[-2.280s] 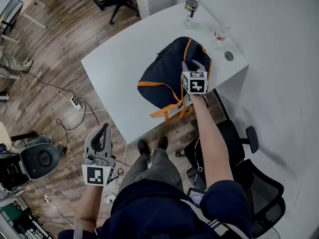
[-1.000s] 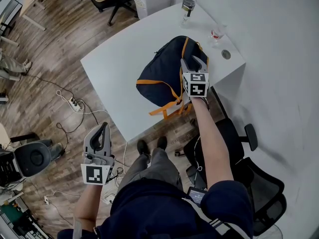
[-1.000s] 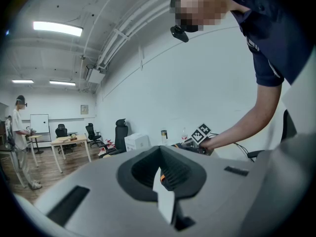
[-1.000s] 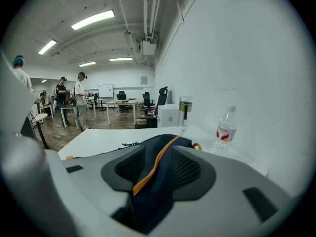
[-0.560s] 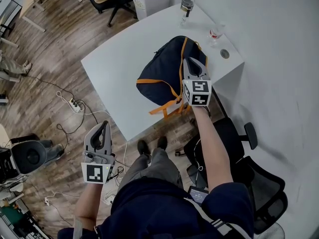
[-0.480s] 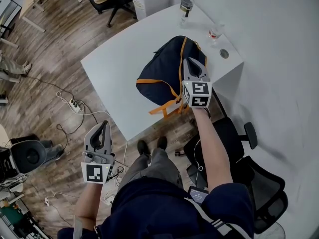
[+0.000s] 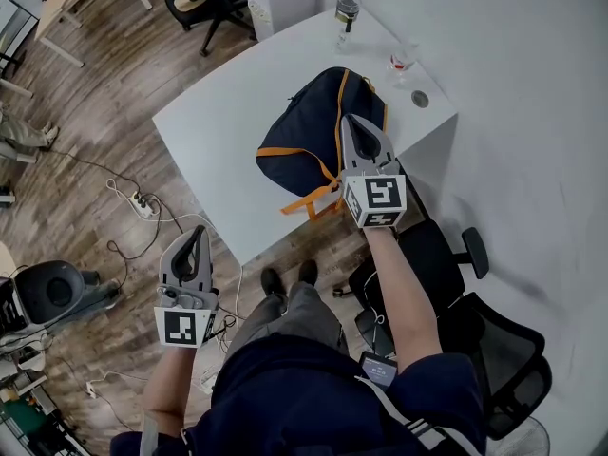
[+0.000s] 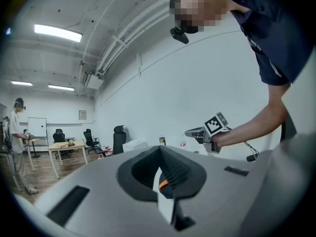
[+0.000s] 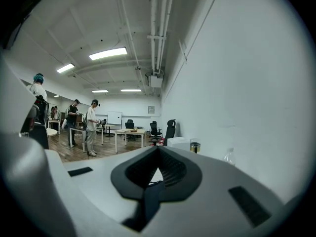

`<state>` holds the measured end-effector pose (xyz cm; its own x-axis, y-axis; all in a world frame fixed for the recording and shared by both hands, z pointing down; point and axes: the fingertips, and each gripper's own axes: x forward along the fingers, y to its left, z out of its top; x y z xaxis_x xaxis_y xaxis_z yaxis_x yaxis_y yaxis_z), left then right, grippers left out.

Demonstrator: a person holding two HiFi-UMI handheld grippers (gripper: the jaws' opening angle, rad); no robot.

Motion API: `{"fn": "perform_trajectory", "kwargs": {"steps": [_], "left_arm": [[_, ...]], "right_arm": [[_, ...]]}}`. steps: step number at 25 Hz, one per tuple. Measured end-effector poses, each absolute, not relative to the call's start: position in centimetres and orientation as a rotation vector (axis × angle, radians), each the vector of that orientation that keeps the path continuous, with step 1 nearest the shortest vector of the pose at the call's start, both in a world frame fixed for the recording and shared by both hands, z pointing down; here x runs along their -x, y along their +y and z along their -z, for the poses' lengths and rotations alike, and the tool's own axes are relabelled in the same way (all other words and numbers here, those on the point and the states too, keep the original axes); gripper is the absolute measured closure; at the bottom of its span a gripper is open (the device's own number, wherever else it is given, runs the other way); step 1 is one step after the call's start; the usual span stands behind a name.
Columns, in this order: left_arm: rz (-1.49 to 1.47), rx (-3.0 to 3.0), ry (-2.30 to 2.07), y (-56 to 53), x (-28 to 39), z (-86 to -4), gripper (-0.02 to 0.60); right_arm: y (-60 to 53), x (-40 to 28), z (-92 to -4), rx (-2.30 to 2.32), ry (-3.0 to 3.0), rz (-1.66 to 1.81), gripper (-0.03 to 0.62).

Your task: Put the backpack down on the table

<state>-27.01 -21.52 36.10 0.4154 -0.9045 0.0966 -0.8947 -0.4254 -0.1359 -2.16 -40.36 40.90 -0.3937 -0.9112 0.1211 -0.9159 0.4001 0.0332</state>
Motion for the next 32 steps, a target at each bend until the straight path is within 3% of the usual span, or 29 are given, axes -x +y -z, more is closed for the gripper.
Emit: {"fn": "perform_trajectory", "kwargs": {"steps": [16, 32], "left_arm": [[0.079, 2.542, 1.590, -20.1, 26.1, -32.3, 0.578], [0.035, 2.471, 1.668, -17.6, 28.0, -30.9, 0.578]], "right_arm": [[-29.5, 5.8, -33.1, -1.581, -2.724, 0.073, 0.597], [-20.2, 6.0, -33.2, -1.608, -2.668, 0.053, 0.588]]}}
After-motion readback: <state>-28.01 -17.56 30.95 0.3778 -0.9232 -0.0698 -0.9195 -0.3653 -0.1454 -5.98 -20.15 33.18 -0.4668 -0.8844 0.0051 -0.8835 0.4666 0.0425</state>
